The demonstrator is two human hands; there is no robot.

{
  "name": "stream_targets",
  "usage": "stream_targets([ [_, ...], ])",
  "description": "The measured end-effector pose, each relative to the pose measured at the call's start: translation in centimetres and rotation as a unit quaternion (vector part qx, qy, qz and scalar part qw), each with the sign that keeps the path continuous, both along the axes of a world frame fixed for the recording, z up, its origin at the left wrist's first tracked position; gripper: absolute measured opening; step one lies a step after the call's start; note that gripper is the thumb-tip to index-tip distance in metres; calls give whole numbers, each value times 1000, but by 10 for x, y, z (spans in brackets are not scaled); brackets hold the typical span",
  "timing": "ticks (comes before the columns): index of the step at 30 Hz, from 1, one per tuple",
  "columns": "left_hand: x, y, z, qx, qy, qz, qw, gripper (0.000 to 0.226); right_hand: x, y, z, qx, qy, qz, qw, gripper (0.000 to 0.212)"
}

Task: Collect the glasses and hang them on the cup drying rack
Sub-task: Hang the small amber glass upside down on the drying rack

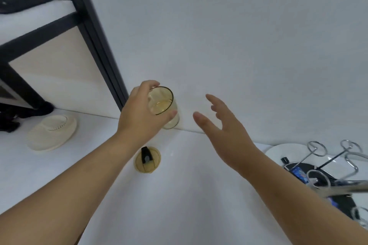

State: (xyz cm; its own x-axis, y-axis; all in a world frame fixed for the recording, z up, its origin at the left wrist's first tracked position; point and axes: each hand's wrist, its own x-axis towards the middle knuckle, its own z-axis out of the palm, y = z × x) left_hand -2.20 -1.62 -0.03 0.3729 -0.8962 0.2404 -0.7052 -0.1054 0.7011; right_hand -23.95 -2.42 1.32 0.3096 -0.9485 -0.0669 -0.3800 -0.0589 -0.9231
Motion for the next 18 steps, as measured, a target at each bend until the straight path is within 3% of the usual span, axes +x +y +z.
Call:
stream_targets([
  [5,-67,15,85,-61,36,-77,994,79,-30,10,49,155,-196,-112,962,45],
  [8,-113,30,134,-89,46,-124,987,81,-56,21,78,215,-288,-138,923,53],
  [18,-251,82,222,-123,76,-226,963,79,-165,70,145,245,-538,-118,798,69],
])
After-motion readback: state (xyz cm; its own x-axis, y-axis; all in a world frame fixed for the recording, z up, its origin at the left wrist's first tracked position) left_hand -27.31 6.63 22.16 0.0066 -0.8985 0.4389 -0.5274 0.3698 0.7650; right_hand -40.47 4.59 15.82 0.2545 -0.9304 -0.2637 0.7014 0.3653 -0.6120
